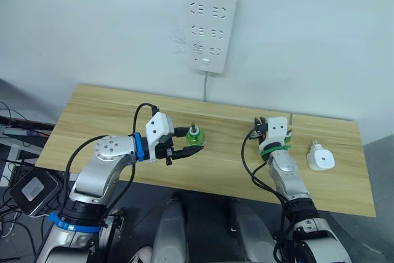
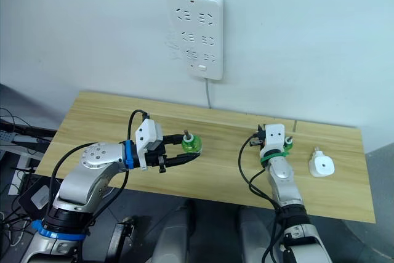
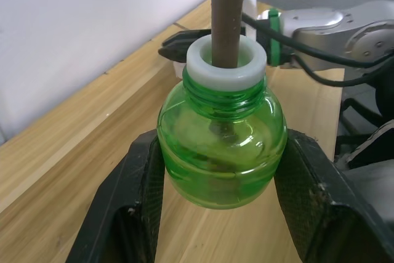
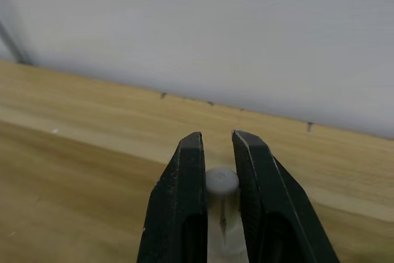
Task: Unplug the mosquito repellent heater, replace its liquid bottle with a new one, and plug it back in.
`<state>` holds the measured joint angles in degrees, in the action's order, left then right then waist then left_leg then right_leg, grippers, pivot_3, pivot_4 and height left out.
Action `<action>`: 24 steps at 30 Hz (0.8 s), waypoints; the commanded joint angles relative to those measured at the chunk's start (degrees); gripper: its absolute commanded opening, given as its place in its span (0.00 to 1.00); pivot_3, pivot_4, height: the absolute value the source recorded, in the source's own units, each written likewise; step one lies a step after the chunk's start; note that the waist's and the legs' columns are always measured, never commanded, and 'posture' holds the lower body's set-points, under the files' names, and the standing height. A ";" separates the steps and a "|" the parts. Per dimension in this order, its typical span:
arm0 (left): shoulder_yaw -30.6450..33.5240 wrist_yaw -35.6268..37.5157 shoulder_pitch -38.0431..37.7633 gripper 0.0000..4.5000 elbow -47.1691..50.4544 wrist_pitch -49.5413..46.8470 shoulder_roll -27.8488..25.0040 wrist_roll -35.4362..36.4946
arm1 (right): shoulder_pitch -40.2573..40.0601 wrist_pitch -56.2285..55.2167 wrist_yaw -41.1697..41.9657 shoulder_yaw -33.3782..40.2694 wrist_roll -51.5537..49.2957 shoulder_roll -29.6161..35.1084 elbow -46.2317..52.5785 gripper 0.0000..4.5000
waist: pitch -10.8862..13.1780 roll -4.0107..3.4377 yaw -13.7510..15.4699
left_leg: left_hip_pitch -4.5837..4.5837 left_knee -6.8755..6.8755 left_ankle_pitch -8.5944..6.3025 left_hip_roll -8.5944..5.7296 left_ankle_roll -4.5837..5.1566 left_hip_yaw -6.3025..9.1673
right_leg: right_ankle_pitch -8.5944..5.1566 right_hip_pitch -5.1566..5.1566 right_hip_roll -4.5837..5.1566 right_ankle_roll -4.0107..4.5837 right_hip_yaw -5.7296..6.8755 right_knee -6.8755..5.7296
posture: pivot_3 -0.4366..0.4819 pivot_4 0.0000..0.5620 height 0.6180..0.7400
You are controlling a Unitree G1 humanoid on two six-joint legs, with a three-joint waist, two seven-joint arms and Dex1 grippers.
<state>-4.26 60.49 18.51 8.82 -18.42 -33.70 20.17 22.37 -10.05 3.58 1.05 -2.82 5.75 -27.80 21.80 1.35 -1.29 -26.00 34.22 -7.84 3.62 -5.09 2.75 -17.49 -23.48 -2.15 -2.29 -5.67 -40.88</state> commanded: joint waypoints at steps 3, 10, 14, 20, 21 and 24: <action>0.72 -0.09 0.65 0.49 2.35 -0.02 -0.50 1.15 | -0.71 -1.56 -0.60 1.24 0.00 -0.22 -1.34 0.15 | 0.04 -0.01 0.00 | 0.01 -0.06 0.00 0.00 0.00 -0.01 | -0.01 -0.02 0.00 0.01 0.00 0.02 | 0.61 0.78 1.00; 0.27 -0.10 0.42 0.49 1.13 1.37 0.23 0.62 | -2.51 -2.10 2.63 -0.13 -0.42 0.48 3.92 0.68 | 0.29 -0.02 -0.09 | -0.01 -0.17 0.00 -0.01 -0.01 -0.07 | -0.03 -0.09 0.04 0.03 -0.05 0.08 | 0.58 0.75 1.00; -0.45 -0.48 1.13 0.49 -0.92 3.31 1.70 -0.32 | -3.81 -0.62 7.96 -1.80 -1.35 2.02 10.21 0.68 | 0.28 -0.02 -0.19 | -0.01 -0.24 0.00 -0.01 -0.02 -0.09 | -0.04 -0.13 0.04 0.03 -0.04 0.10 | 0.56 0.72 1.00; -1.23 -0.23 3.02 0.49 -5.35 7.27 3.86 -1.60 | -5.81 14.77 20.78 -5.72 -10.19 6.75 31.69 0.68 | 0.23 0.00 -0.25 | -0.05 -0.26 0.01 -0.02 -0.03 -0.08 | -0.04 -0.15 0.05 0.02 -0.03 0.12 | 0.50 0.62 1.00; -1.32 -0.08 3.48 0.49 -6.27 8.00 4.15 -1.77 | -5.73 19.01 23.26 -6.53 -12.53 8.28 35.50 0.68 | 0.22 0.01 -0.30 | -0.07 -0.26 0.01 -0.02 -0.04 -0.07 | -0.04 -0.15 0.06 0.02 -0.01 0.12 | 0.49 0.59 1.00; -1.78 0.33 4.99 0.49 -9.52 10.41 5.30 -2.44 | -4.28 32.88 31.35 -8.17 -21.89 13.85 44.09 0.68 | -0.06 0.06 -0.41 | -0.09 -0.25 0.02 -0.02 -0.05 -0.02 | -0.04 -0.14 0.06 0.02 0.05 0.12 | 0.45 0.52 1.00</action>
<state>-6.02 60.50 23.07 -0.52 -10.19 -28.77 17.76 17.49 15.95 30.15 -6.29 -18.98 17.93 10.21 21.74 1.41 -1.71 -26.11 33.99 -7.81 3.59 -5.15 2.75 -17.52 -23.62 -2.08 -2.27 -5.57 -40.75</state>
